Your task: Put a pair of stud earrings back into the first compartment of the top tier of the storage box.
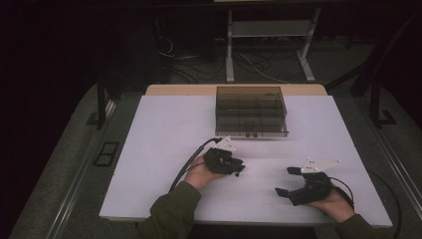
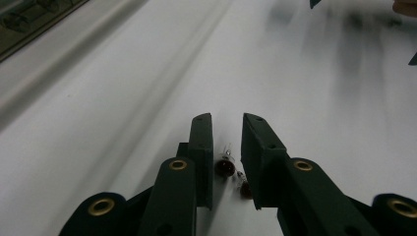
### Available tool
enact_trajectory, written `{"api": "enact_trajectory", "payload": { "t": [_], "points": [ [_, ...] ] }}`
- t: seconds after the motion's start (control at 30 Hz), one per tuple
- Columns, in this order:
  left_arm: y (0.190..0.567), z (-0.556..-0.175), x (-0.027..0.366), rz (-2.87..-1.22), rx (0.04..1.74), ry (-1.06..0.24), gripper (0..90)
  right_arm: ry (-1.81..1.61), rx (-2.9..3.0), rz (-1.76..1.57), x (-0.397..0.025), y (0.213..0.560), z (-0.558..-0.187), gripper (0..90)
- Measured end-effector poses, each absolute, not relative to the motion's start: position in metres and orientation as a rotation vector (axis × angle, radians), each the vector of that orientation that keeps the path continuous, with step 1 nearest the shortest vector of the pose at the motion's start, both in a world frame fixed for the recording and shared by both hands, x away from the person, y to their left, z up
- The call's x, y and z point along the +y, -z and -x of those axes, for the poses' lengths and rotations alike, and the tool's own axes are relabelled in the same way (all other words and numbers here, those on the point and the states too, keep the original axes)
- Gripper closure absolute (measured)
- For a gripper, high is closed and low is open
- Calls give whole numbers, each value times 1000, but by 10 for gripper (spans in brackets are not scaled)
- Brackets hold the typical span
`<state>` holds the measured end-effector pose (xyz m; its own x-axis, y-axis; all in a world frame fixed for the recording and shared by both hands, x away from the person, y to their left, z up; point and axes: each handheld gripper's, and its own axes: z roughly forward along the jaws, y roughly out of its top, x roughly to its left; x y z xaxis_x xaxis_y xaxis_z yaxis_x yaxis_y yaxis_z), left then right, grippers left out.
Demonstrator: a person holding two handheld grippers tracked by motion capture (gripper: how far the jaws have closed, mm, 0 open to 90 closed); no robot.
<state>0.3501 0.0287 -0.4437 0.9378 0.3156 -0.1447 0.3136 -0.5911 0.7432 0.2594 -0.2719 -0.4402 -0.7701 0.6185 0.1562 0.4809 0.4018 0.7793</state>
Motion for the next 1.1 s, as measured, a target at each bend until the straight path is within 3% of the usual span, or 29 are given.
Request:
{"api": "enact_trajectory", "payload": {
  "t": [1.1],
  "points": [
    [453,-353,29,-2240,507,6,793,-1306,2492,-989,-272,440,-259,101]
  ]
}}
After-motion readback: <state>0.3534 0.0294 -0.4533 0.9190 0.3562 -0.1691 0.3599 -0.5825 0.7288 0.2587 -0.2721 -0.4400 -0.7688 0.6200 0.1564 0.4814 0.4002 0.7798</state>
